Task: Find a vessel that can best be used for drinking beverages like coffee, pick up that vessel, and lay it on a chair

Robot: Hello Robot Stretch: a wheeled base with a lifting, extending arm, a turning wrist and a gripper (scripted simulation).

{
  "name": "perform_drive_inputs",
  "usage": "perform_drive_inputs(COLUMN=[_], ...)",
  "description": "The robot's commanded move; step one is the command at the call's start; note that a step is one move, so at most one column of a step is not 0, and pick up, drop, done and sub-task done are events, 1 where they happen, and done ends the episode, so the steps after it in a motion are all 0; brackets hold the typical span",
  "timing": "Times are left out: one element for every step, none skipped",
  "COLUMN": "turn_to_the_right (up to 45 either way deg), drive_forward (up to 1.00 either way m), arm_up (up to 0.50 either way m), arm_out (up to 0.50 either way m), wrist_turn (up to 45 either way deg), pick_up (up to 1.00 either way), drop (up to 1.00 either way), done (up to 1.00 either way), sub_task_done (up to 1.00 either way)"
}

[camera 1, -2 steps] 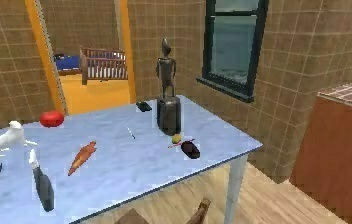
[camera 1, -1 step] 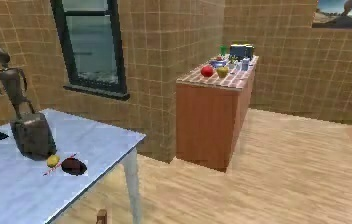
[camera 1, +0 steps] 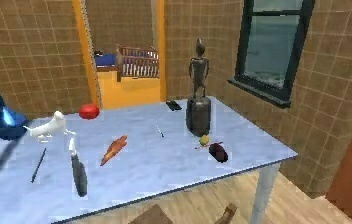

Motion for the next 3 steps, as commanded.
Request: perform_drive_inputs(turn_to_the_right=[-45.0, -21.0, 0.0], drive_forward=[0.00, 0.00, 0.00], arm_up=[0.00, 0.00, 0.00], arm_out=[0.00, 0.00, 0.32], wrist_turn=[0.0, 0.0, 0.0], pick_up=[0.00, 0.00, 0.00], drop=[0.00, 0.00, 0.00], done=[0.00, 0.00, 0.00], sub_task_done=[0.00, 0.00, 0.00])
